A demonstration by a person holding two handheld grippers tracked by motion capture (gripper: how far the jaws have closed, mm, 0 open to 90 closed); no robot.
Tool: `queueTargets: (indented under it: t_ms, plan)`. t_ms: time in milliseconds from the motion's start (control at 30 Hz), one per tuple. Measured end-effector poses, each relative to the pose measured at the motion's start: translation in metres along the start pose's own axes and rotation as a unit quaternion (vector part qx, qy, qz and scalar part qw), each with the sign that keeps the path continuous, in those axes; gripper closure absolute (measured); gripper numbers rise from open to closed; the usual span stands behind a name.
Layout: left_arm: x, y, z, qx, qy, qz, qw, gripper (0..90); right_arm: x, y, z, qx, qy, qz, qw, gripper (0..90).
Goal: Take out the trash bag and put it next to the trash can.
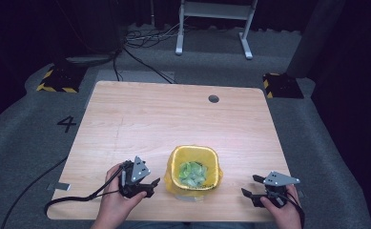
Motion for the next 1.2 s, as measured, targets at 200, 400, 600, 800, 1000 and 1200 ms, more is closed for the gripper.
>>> queueTargets:
  t_ms: [200,400,600,800,1000,1200]
  plan:
    - [-0.008,0.003,0.008,0.016,0.001,0.004,0.9999,23.9,0.008,0.001,-0.007,-0.004,-0.005,-0.015,0.9999,26.5]
    - [-0.019,0.005,0.014,0.021,0.004,0.021,0.9996,23.9,0.009,0.002,-0.013,-0.011,-0.014,-0.019,0.9997,26.3]
    - [-0.030,0.010,0.016,0.020,0.003,0.043,0.9988,25.0,0.015,0.002,-0.018,-0.014,-0.022,-0.028,0.9993,25.4]
    - [-0.037,0.021,0.017,0.014,0.001,0.062,0.9980,27.1,0.026,0.005,-0.027,-0.022,-0.022,-0.050,0.9983,22.9]
    - [-0.041,0.025,0.013,0.000,0.001,0.076,0.9971,29.5,0.039,0.010,-0.041,-0.030,-0.034,-0.072,0.9964,17.8]
    - [-0.045,0.030,0.006,0.000,0.034,0.065,0.9973,38.3,0.053,0.015,-0.046,-0.032,-0.047,-0.090,0.9943,16.9]
Point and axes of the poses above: each handheld gripper's, and its own axes: y roughly forward along the jaws, z roughly out of its underside, x roughly to its left, the point moved 8 cm from there along y, roughly forward along the jaws, and after that the axes turned 10 degrees about z, right-handed, at the moved point
